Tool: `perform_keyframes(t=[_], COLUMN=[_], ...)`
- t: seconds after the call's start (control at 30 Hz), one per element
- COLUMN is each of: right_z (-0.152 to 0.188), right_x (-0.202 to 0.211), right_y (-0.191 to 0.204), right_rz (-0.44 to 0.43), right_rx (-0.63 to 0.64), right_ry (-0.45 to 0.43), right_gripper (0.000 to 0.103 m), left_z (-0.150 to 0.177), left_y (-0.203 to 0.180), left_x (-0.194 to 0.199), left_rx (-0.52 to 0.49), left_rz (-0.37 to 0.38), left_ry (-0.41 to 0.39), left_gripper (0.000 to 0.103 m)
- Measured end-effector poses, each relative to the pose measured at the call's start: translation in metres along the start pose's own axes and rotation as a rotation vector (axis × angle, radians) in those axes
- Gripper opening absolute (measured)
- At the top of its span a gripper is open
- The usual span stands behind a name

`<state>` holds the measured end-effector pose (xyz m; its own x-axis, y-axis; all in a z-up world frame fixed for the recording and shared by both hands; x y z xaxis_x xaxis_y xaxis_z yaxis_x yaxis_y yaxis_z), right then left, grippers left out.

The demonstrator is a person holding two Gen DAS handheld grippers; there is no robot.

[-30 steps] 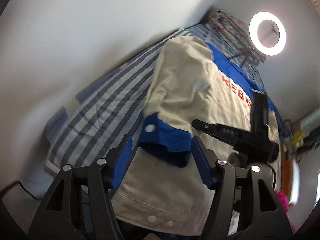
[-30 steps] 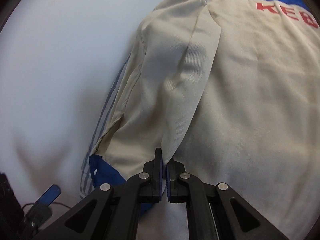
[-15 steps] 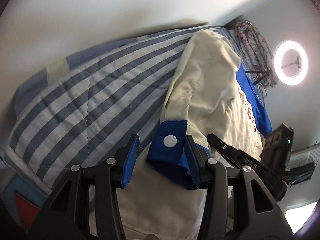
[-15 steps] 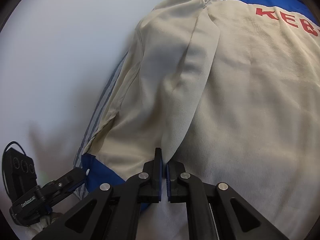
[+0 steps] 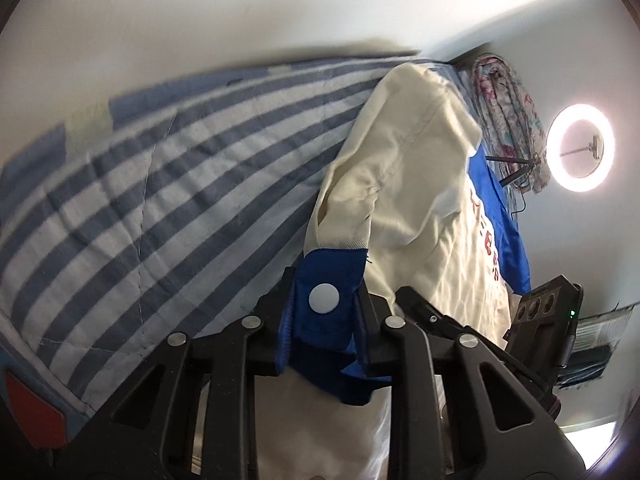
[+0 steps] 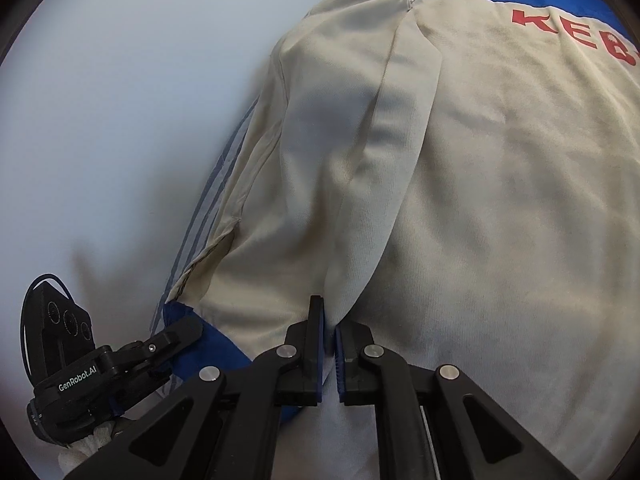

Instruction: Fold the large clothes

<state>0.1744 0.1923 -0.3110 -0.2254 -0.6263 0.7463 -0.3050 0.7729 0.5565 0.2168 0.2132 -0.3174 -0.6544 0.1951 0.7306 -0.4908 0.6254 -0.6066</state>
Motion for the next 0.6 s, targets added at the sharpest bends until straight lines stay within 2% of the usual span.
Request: perform_keyframes(t=[0.13,0.17,0.2,0.4,0.6], right_z=[-0.002,-0.005,-0.008,-0.037,-0.053], right_x=[0.006,0.012,0.019,0.051,0.026], right_y=[0.006,0.008,0.009,0.015,0.03], right_rz=[0.002,-0.004,-0.007,-0.038,-0.094], right_rx=[0.031,0.043,0.054,0.067,0.035], right_ry=[-0.003,-0.022,-0.044,-0.161,-0.153], right_gripper=[0.012,0.023,0.029,0.028,0.024], left_z=[-0.002,-0.002,-0.003,-0.015,-0.025], left_y=[-0.02,-0.025,-0.031,-0.048,-0.075], left_x=[0.017,0.021,0.026,0.054,0.087], left_rx=[-0.105,-0.135,-0.167,-0.256,-0.396], left_rz=[-0.021,-0.026,-0.031,-0.053,-0.066], left_ry=[-0.064,-0.075,-0.089,-0.17,-0.252], left_gripper=[0.021,0.021,0.021,0.02,0.02])
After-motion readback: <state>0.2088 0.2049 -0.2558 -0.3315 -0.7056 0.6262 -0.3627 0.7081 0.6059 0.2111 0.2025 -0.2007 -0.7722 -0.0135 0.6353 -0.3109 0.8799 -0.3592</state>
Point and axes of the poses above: each gripper's, at about its wrist camera, not at the fingertips, and x roughly against the way its jaws point, y to its left, z to its underside, the point moved 8 cm from there along -x, roughly the way its jaws point, and after that the axes turned 7 degrees about -y, right-handed, at the moved point
